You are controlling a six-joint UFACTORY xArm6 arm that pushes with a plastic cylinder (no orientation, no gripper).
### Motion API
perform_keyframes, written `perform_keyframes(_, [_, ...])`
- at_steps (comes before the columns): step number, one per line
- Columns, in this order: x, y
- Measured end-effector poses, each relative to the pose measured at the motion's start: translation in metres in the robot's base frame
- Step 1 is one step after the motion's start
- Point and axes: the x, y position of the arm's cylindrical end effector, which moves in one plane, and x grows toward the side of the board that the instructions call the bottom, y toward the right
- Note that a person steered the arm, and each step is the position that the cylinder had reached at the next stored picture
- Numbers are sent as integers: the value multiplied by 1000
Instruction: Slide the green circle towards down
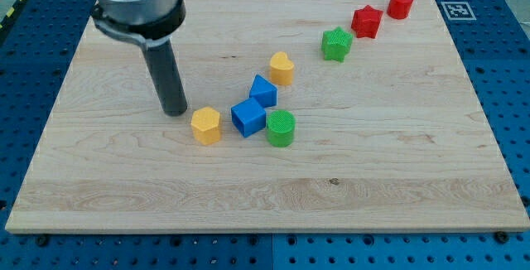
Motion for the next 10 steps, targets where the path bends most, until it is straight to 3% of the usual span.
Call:
perform_keyframes(1, [28, 11])
perform_keyframes(2, [29, 32])
perform_keyframes(4, [29, 16])
perform_keyframes(6, [85, 21])
perform_keyframes(9, [91, 189])
perform_keyframes(10, [88, 216])
